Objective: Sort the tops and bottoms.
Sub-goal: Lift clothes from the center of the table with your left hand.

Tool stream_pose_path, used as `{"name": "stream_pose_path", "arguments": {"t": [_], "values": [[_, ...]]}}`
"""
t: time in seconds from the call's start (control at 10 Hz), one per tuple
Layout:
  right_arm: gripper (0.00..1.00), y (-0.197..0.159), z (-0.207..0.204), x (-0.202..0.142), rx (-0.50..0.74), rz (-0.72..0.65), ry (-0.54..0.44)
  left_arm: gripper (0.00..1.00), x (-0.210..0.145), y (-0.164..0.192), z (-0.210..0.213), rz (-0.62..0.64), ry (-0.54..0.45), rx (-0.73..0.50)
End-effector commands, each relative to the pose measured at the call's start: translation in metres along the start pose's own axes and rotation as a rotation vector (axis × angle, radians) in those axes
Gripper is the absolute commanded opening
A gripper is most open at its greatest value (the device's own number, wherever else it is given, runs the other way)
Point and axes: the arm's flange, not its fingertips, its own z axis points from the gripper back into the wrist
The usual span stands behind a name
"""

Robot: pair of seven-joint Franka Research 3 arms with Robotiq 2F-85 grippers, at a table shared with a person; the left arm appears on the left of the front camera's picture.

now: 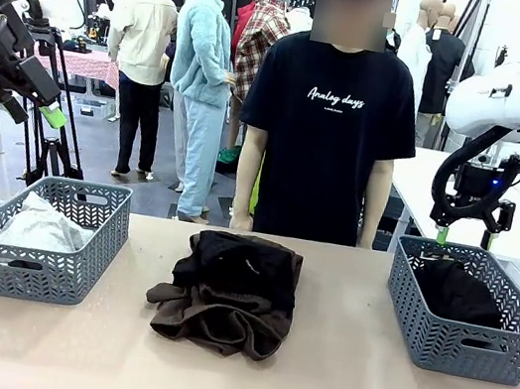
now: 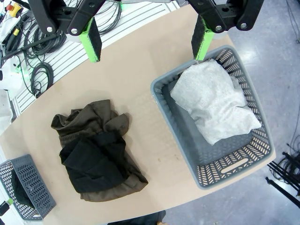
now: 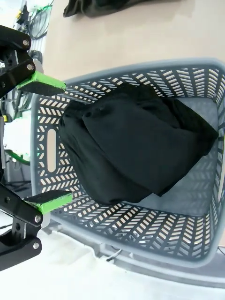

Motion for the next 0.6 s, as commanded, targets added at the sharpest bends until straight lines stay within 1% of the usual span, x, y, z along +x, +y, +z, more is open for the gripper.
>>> {"name": "stream_pose_path", "arguments": {"t": [0.0,0.1,0.2,0.4,0.5], "values": [[1.00,0.000,0.000,-0.001,-0.004,0.001,-0.013,1.00,0.000,0.000,0.001,0.003,-0.003,0.000],[1.00,0.000,0.000,0.000,0.000,0.000,0.000,1.00,0.000,0.000,0.001,0.003,-0.003,0.000],[1.00,0.003,-0.005,-0.021,-0.043,0.018,-0.035,1.00,0.000,0.000,0.001,0.003,-0.003,0.000],[1.00,0.024,0.012,-0.053,-0.076,0.171,-0.136,1.00,0.000,0.000,0.001,0.003,-0.003,0.000],[1.00,0.034,0.027,-0.069,-0.085,0.263,-0.216,1.00,0.000,0.000,0.001,0.003,-0.003,0.000]]}}
